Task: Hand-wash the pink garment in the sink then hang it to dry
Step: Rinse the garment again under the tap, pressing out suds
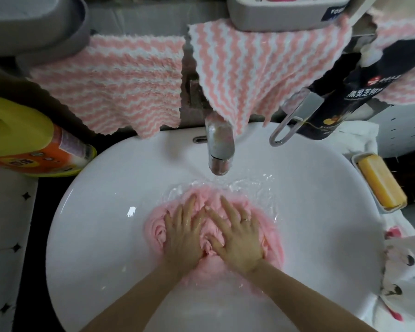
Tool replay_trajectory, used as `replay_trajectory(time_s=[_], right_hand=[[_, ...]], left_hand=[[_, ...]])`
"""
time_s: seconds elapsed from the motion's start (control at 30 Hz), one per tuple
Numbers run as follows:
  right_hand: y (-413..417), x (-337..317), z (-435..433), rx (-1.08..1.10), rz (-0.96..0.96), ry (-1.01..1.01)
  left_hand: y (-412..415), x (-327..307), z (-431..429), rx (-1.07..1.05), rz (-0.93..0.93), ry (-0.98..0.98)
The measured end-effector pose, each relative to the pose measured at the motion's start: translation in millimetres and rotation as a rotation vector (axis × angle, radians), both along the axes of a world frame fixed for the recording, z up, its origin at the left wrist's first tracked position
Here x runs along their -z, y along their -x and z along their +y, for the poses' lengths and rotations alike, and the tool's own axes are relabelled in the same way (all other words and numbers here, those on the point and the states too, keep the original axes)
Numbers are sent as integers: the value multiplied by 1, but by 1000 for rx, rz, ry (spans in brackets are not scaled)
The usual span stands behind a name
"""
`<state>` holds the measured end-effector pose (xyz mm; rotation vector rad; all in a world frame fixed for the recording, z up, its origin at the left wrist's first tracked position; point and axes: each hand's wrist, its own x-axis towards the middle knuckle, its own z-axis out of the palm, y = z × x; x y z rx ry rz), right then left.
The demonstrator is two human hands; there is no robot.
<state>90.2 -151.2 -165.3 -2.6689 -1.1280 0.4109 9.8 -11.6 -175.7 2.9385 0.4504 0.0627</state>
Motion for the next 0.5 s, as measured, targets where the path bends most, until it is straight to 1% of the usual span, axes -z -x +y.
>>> replay_trajectory(time_s=[0.07,0.13,0.23,0.33,0.4,0.47,0.5], right_hand=[[-5,5,6,12,-107,-39],[-9,9,12,14,-173,-39],[-16,10,22,56,-223,-35],[-28,14,33,94,-186,-24],[-40,7,45,150,-128,-14],[-52,-2,58,206,-18,37],[-57,-6,64,240,58,46]], left_hand=[[-4,4,-2,-14,5,-9],[-8,13,1,-24,-11,-13],[-15,25,3,-38,-71,60],[-29,22,8,19,-114,22],[-43,16,14,7,-145,48],[-59,0,21,-83,10,93],[-66,-10,26,-150,110,178]])
